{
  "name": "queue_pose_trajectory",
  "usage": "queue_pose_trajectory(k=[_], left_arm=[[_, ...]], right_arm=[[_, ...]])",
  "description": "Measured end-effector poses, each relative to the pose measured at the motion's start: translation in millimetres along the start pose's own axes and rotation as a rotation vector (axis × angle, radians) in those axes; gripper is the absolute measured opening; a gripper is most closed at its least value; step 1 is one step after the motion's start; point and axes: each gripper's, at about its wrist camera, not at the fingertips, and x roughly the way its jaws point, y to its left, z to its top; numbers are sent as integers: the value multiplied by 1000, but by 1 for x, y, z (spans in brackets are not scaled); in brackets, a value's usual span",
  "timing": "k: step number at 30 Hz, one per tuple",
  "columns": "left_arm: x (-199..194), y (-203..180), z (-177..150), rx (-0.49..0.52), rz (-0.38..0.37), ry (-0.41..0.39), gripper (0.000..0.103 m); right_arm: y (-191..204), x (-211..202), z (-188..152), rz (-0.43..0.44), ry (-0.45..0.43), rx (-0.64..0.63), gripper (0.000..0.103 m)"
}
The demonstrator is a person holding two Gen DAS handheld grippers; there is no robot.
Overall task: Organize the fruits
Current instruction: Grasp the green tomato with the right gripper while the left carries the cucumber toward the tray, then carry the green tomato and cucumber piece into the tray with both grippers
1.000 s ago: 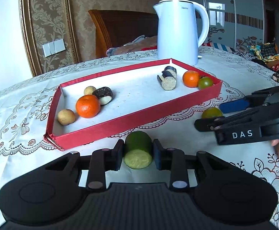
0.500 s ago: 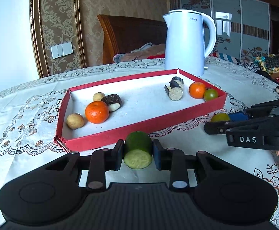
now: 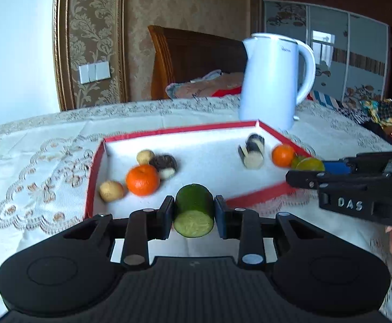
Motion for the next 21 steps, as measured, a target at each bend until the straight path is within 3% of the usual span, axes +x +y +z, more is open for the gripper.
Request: queue_pose_trajectory(k=[8, 21], left_arm=[[37, 6, 19, -41, 49, 34, 31], [72, 16, 17, -106, 80, 100, 31]], right_arm=[[-2, 33, 20, -26, 14, 29, 30], [2, 78, 23, -49, 84, 33, 30]])
